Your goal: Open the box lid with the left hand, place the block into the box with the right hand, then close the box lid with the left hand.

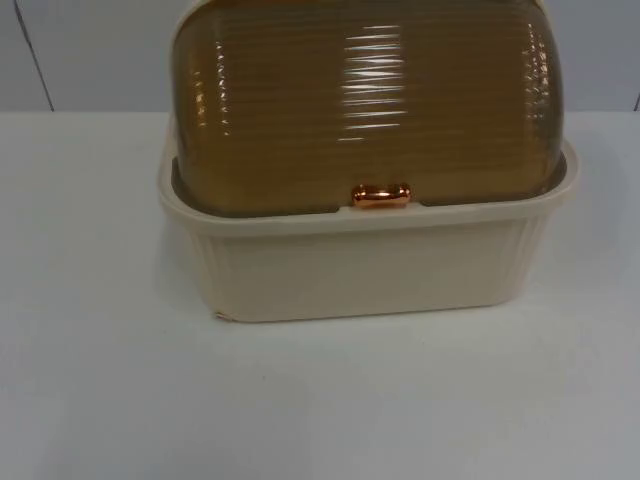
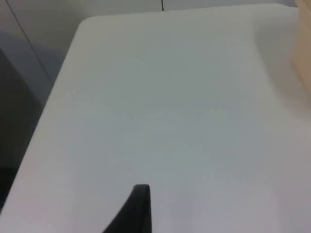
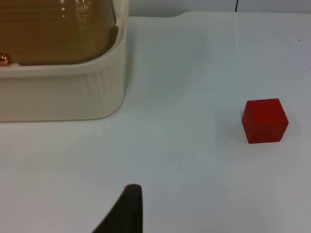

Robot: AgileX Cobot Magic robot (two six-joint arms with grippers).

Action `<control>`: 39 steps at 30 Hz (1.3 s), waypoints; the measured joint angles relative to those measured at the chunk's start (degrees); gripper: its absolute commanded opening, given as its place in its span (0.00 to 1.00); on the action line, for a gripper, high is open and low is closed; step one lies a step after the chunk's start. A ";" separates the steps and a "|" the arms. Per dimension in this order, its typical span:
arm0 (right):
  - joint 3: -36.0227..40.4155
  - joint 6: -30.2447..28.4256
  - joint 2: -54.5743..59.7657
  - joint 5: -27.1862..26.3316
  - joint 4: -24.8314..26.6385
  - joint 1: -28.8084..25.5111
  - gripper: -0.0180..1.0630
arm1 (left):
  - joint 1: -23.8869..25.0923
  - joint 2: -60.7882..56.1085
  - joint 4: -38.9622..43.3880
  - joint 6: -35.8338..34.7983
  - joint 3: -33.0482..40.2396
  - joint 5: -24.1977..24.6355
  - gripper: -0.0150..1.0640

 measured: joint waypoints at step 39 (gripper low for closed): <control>-33.01 6.42 39.09 -14.19 -10.63 0.00 0.98 | 0.00 39.46 9.33 -12.03 -24.88 -21.89 0.99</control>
